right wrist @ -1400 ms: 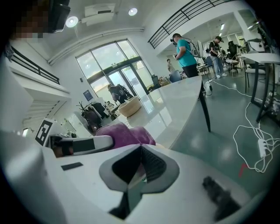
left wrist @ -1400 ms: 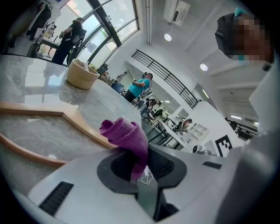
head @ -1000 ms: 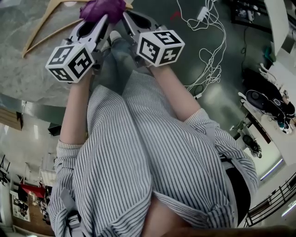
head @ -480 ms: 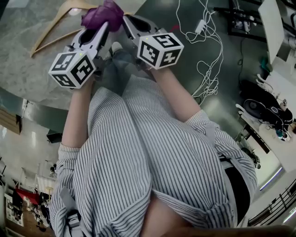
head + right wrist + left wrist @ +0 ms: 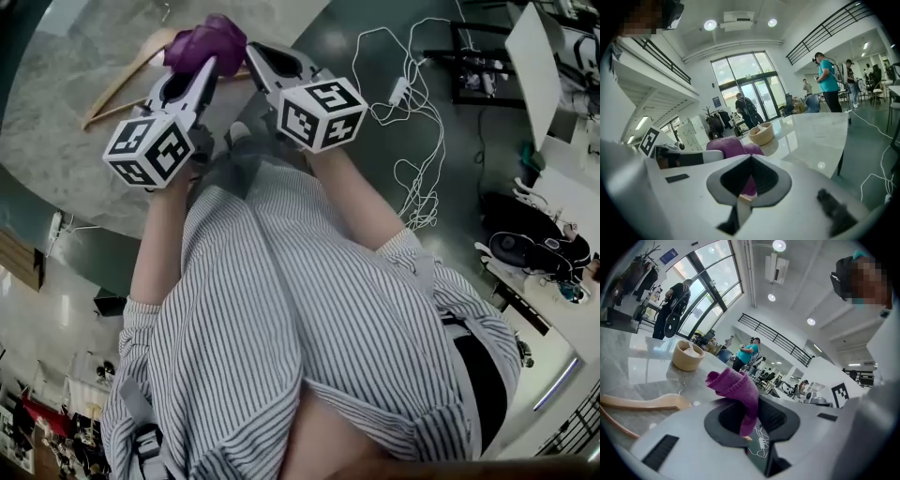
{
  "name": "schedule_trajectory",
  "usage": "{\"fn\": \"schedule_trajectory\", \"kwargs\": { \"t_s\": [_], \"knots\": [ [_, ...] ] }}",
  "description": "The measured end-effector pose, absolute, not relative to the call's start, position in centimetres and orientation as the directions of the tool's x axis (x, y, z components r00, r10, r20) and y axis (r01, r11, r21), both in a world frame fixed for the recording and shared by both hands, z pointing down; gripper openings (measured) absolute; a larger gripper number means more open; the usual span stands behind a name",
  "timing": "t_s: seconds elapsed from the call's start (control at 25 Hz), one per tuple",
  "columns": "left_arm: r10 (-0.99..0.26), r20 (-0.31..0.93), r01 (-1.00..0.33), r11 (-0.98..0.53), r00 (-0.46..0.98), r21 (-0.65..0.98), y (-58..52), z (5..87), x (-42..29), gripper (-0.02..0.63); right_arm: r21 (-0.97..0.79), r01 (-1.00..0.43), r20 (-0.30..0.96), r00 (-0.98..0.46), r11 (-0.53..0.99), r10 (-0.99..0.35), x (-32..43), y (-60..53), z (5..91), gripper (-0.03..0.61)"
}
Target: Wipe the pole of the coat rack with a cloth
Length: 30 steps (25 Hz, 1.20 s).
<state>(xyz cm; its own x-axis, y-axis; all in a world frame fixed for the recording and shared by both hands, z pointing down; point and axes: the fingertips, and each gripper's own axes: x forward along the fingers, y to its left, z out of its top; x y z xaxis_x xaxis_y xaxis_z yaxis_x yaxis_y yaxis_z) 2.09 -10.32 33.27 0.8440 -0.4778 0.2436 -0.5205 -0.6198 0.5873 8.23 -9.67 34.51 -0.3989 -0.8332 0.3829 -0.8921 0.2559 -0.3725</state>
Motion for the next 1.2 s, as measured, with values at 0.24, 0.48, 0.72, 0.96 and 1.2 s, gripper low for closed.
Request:
{"fn": "schedule_trajectory", "kwargs": {
  "t_s": [0.24, 0.48, 0.72, 0.96, 1.2],
  "knots": [
    [-0.531, 0.204, -0.540, -0.619, 0.823, 0.570, -12.2, 31.2, 1.0, 0.080, -0.329, -0.893, 0.348, -0.418, 0.308, -0.839, 7.7, -11.6, 31.8, 0.015],
    [-0.588, 0.160, -0.571, -0.625, 0.793, 0.532, -13.5, 28.1, -0.9, 0.080, -0.311, -0.877, 0.299, -0.455, 0.365, -0.839, 6.6, -12.5, 28.8, 0.015],
    [-0.640, 0.128, -0.603, -0.610, 0.758, 0.514, -14.2, 26.7, -2.1, 0.080, -0.286, -0.856, 0.251, -0.501, 0.431, -0.828, 6.2, -13.4, 26.8, 0.015],
    [-0.665, 0.128, -0.633, -0.609, 0.736, 0.477, -13.1, 25.8, -2.8, 0.080, -0.266, -0.841, 0.219, -0.529, 0.471, -0.820, 5.9, -13.0, 25.6, 0.015],
    [-0.678, 0.119, -0.648, -0.614, 0.725, 0.450, -12.6, 25.8, -3.6, 0.080, -0.272, -0.829, 0.201, -0.545, 0.488, -0.814, 5.0, -12.6, 26.2, 0.015]
  ]
}}
